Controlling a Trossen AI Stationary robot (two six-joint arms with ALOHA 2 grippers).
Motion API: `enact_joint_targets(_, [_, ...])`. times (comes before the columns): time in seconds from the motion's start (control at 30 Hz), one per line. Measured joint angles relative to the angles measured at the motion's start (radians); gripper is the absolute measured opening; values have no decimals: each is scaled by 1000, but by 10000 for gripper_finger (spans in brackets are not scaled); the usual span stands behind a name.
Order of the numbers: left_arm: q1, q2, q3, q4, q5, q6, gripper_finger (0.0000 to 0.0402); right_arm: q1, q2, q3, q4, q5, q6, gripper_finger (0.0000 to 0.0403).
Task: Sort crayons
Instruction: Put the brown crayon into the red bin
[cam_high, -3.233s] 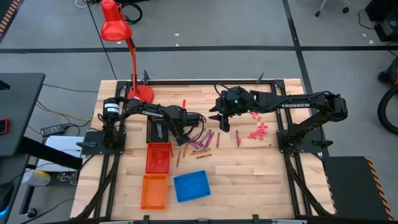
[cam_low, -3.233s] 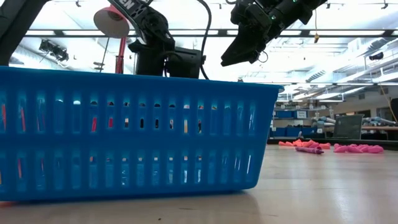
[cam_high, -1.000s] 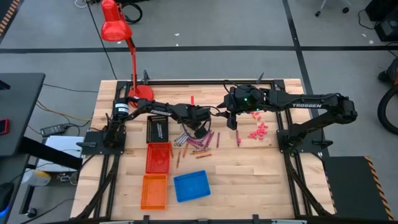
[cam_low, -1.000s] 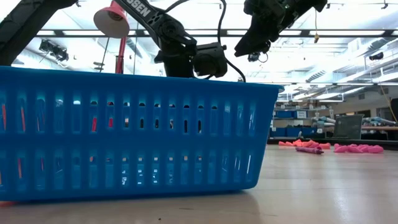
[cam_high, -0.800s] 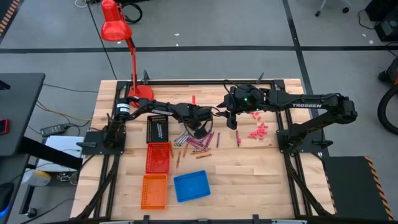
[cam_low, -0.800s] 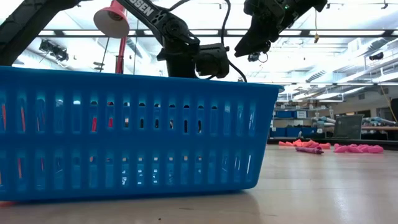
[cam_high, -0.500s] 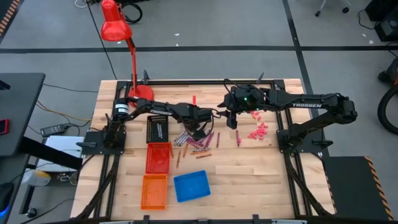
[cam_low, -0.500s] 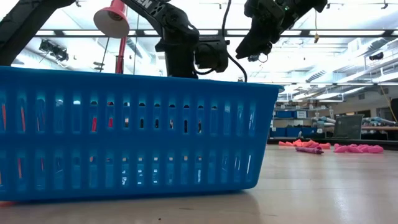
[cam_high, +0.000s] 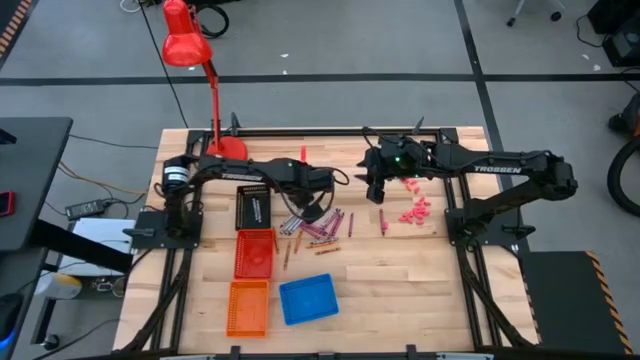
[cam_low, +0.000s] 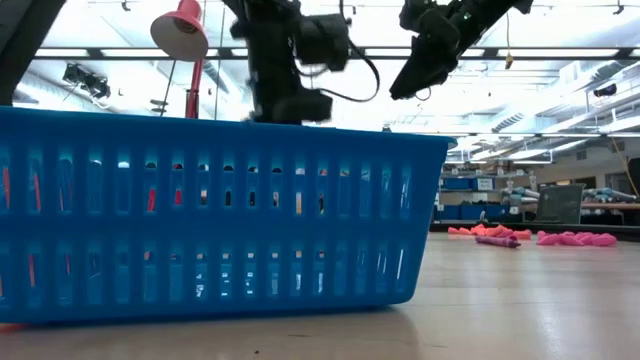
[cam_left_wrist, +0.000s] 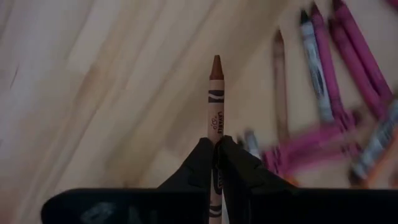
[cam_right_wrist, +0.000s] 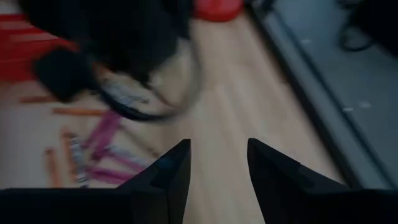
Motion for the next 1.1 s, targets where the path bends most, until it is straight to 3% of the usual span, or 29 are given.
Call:
enact_joint_targets(0.27, [-71, -160, 0, -77, 80, -207, 27, -10, -56, 0, 28, 199, -51, 162])
enact_joint_targets(0.43, [-169, -236, 0, -148, 83, -367, 29, -25, -52, 0, 39, 171, -50, 162])
enact_joint_targets(0.8, [-465, -252, -44, -258, 76, -751, 29, -25, -51, 0, 82, 86, -51, 162])
enact_joint_targets(1.1, [-558, -252, -178, -250, 74, -955, 30, -25, -51, 0, 114, 49, -52, 162])
